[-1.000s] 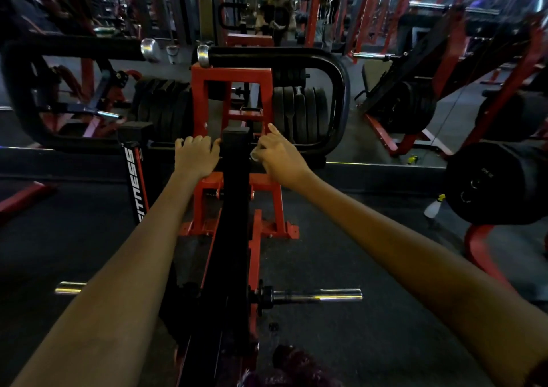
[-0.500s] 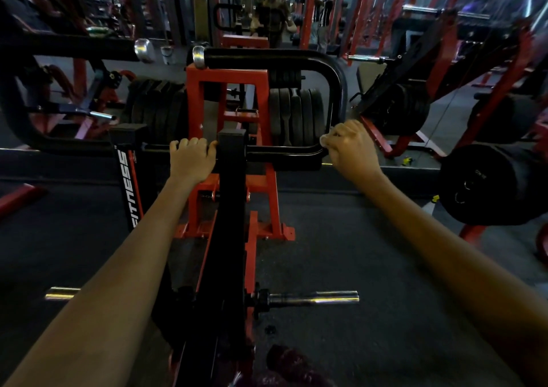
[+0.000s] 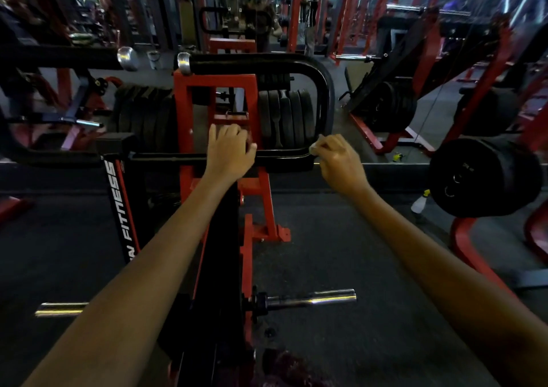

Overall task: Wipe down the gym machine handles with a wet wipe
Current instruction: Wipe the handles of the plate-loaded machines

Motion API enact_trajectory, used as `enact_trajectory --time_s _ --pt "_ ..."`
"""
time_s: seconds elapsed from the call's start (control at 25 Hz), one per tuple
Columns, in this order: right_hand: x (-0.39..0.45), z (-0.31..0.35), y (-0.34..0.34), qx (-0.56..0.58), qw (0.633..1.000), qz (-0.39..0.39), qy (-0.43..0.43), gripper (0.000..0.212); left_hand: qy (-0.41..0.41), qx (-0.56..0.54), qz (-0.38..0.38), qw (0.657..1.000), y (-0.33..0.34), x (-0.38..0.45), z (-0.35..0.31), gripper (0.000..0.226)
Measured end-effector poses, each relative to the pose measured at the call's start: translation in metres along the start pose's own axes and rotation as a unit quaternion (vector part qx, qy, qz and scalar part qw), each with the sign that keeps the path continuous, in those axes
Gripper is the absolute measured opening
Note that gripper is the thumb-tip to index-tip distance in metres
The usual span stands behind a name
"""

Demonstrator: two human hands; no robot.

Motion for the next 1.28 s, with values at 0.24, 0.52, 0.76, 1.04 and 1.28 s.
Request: enact_trajectory --time_s 0.24,0.52,0.76,1.04,1.28 --pt "-0.051 -0.022 0.054 0.525 0.590 0.032 0.612 0.019 -0.017 -0.003 0.030 0.999 -0.003 0.005 0.024 0.036" --pt "-0.050 0.064 0.128 0.705 0.357 0.144 0.596 0.024 -0.064 -0.091 0.093 0.989 0.003 0.005 0.039 0.047" --pt "-0.036 0.097 0.148 0.695 0.301 0.217 0.616 0.031 -0.070 -0.088 0.066 0.991 0.001 0.002 0.042 0.046" --pt "-0.056 0.036 0.122 0.736 0.214 0.129 0.629 0.020 -0.091 -0.043 0.072 0.992 0.003 0.004 0.042 0.037" --pt "-0.059 -0.006 0.095 0.714 0.244 0.079 0.652 0.025 0.022 0.009 0.048 0.999 0.023 0.018 -0.031 0.034"
Point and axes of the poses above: each hand's wrist, its own x-axis towards the middle knuckle, its own y-axis out of the palm, z = x × y, the point moved 6 cm from there along x, towards the middle knuckle, and after that the axes turned 14 degrees about y, right-handed, at the moved point
